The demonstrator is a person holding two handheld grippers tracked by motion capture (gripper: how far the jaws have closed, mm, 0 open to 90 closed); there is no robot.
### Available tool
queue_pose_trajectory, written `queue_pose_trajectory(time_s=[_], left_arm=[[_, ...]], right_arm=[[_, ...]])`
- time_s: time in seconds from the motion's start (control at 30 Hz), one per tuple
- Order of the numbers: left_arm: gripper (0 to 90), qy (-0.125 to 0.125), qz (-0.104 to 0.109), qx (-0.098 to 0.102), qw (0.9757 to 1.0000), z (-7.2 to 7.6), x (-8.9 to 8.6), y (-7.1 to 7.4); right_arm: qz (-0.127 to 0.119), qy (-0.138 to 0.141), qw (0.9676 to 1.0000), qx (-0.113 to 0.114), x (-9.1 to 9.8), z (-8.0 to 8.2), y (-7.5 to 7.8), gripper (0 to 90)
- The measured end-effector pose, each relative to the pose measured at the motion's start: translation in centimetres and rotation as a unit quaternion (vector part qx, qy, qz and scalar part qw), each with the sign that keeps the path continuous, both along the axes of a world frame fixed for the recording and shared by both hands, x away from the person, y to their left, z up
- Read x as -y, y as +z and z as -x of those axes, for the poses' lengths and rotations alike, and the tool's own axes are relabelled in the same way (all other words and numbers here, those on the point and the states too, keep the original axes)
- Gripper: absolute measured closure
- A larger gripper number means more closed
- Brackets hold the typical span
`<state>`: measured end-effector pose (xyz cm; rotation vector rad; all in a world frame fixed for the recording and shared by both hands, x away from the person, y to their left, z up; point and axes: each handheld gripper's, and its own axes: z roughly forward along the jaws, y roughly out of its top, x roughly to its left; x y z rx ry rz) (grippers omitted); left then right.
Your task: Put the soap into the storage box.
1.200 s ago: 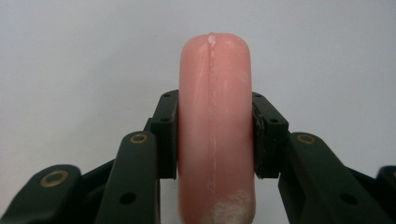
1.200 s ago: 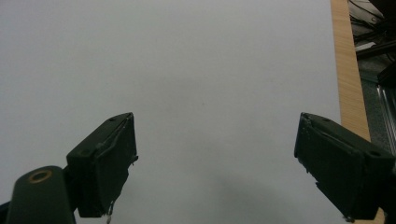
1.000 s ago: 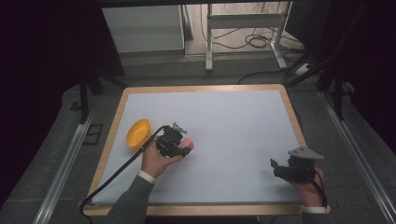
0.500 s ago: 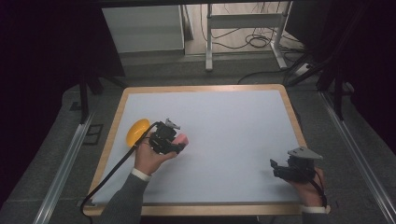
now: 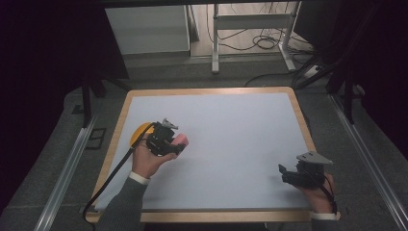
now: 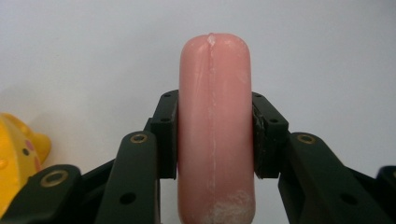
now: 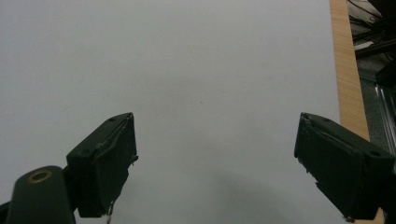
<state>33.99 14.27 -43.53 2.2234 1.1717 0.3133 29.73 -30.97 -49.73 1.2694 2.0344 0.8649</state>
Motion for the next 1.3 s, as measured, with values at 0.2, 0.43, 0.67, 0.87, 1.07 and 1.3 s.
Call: queue_pose_trajectory(time_s=[0.2, 0.43, 0.67, 0.87, 1.07, 1.3], left_arm=[[60.1, 0.006, 0.0, 0.0, 1.0, -0.3, -0.9, 0.3], [60.1, 0.016, 0.002, 0.002, 0.9999, -0.5, -1.7, 0.5], [60.2, 0.028, 0.003, 0.007, 0.9996, -0.7, -2.6, 0.7], [60.2, 0.037, 0.003, 0.008, 0.9993, -0.9, -3.4, 1.0], [60.2, 0.045, 0.0, 0.009, 0.9989, -1.2, -4.1, 1.1], [60.2, 0.054, -0.001, 0.01, 0.9985, -1.4, -4.8, 1.3]], right_arm=[[-0.001, -0.003, 1.0, 0.0, 0.2, 0.1, 0.0, 12.9], [0.0, -0.003, 1.0, 0.0, 0.2, 0.0, -0.1, 12.9], [0.0, -0.003, 1.0, -0.001, 0.2, 0.0, -0.1, 12.9], [0.001, -0.003, 1.0, -0.002, 0.2, 0.0, -0.1, 12.9], [0.002, -0.003, 1.0, -0.003, 0.2, 0.0, -0.2, 12.9], [0.0, -0.004, 1.0, -0.003, 0.2, 0.0, -0.2, 12.9]])
